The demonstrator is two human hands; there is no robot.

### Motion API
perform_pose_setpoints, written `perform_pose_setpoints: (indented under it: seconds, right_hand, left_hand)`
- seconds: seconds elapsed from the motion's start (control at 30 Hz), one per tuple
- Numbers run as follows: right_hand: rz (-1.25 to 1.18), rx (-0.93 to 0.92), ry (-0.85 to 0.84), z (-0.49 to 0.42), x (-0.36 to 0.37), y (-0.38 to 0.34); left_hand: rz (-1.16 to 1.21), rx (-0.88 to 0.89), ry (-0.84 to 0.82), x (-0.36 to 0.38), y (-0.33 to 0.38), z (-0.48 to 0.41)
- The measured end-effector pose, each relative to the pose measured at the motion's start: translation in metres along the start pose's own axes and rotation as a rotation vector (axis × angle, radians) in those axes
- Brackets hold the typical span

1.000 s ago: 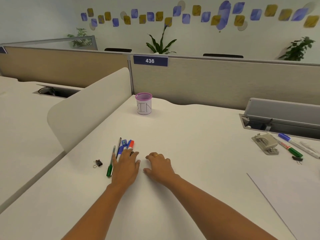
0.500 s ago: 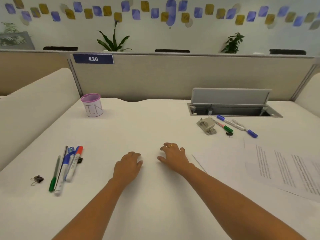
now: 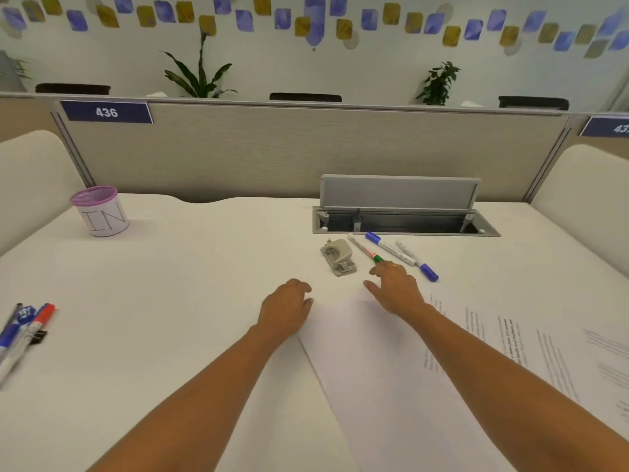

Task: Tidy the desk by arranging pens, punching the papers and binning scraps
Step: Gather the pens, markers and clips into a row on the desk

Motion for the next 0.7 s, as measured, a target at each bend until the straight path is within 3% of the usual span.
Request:
perform_pose_setpoints:
  seconds: [0.33, 0.5, 0.7]
  right_hand:
    - [-0.108, 0.095, 0.084, -0.07, -0.021, 0.094]
    - [-0.085, 0.151, 0.016, -0.088, -0.002, 0.106]
    - [0.087, 0.09, -0.037, -0.101, 0.017, 0.108]
  left_hand:
    - [-0.108, 0.194, -0.06, 0.056, 0.11, -0.085]
    - [-0.204, 0.247, -0.171, 0.084, 0.127, -0.116]
    - [-0.319, 0.266, -0.359, 0.115, 0.125, -0.138]
Point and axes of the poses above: each hand's wrist, its own z-axis away from the middle knuckle, its own x-axis out of the palm, y = z × x, the point moved 9 cm from there along -z, towards the middle knuckle, and after that the axes turned 8 degrees about y, right-handed, at the moved point
